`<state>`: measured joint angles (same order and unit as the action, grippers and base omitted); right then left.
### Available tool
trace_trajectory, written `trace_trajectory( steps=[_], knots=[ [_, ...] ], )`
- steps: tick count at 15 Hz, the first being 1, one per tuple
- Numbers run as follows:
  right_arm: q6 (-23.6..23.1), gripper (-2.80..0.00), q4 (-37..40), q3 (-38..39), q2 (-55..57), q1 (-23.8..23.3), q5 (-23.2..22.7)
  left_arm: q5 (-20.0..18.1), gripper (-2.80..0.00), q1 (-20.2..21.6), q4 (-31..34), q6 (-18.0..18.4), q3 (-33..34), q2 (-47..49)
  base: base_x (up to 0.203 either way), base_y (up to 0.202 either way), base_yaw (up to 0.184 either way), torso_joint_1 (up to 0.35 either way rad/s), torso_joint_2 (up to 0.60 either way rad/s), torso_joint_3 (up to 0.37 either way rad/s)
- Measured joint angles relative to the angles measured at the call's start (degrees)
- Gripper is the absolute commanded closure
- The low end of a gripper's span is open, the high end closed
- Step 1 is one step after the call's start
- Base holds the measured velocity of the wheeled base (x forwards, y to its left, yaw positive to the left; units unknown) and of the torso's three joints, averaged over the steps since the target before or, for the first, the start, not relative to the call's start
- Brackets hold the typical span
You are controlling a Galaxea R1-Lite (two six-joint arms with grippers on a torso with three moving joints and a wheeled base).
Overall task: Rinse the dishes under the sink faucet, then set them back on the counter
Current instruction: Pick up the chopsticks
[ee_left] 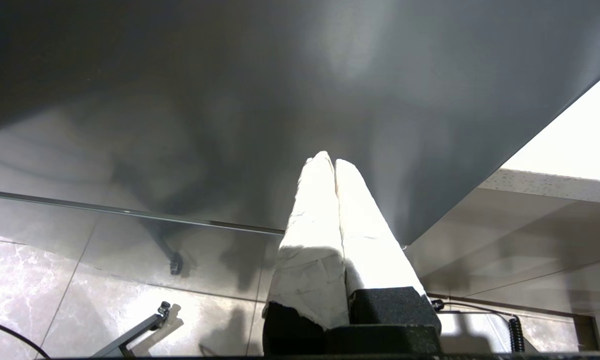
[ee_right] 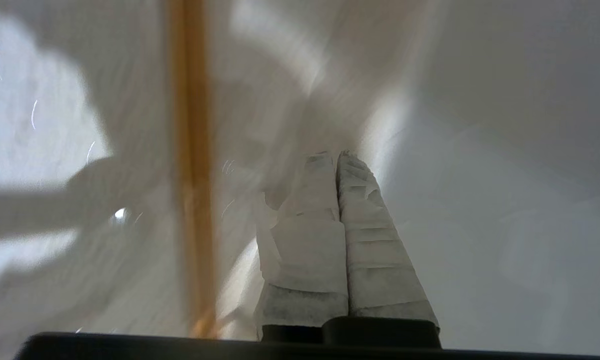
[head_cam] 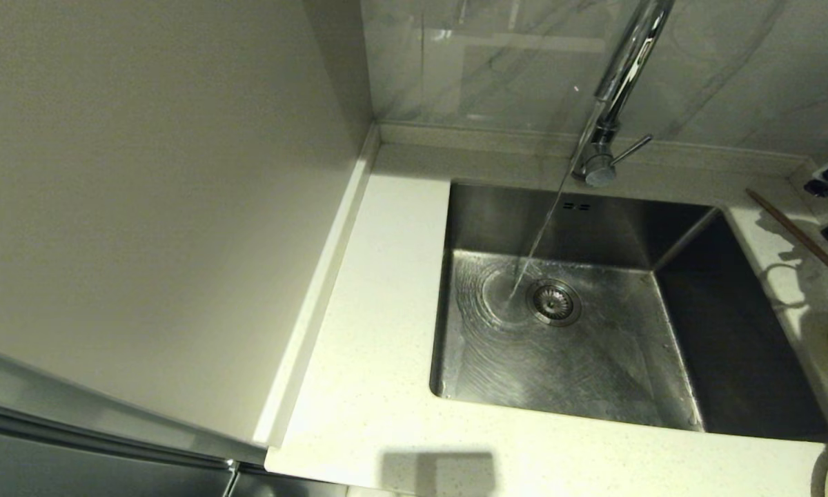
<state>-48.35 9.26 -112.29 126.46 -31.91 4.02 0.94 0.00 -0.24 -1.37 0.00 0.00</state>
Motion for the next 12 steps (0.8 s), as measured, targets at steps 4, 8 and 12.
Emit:
trace_trajectory(
  steps=[4,8,12],
  knots=[
    [2.5,0.0,3.2,-1.0,1.5,0.2,-0.9,0.0,0.0,0.0,0.0,0.0,0.0,0.0,0.0,0.0,0.0,0.0,0.0,0.0],
    [2.7,0.0,3.2,-1.0,2.0,0.3,-2.1,0.0,0.0,0.0,0.0,0.0,0.0,0.0,0.0,0.0,0.0,0.0,0.0,0.0],
    [2.5,0.0,5.6,0.2,1.3,0.2,-4.5,0.0,0.0,0.0,0.0,0.0,0.0,0.0,0.0,0.0,0.0,0.0,0.0,0.0]
  ],
)
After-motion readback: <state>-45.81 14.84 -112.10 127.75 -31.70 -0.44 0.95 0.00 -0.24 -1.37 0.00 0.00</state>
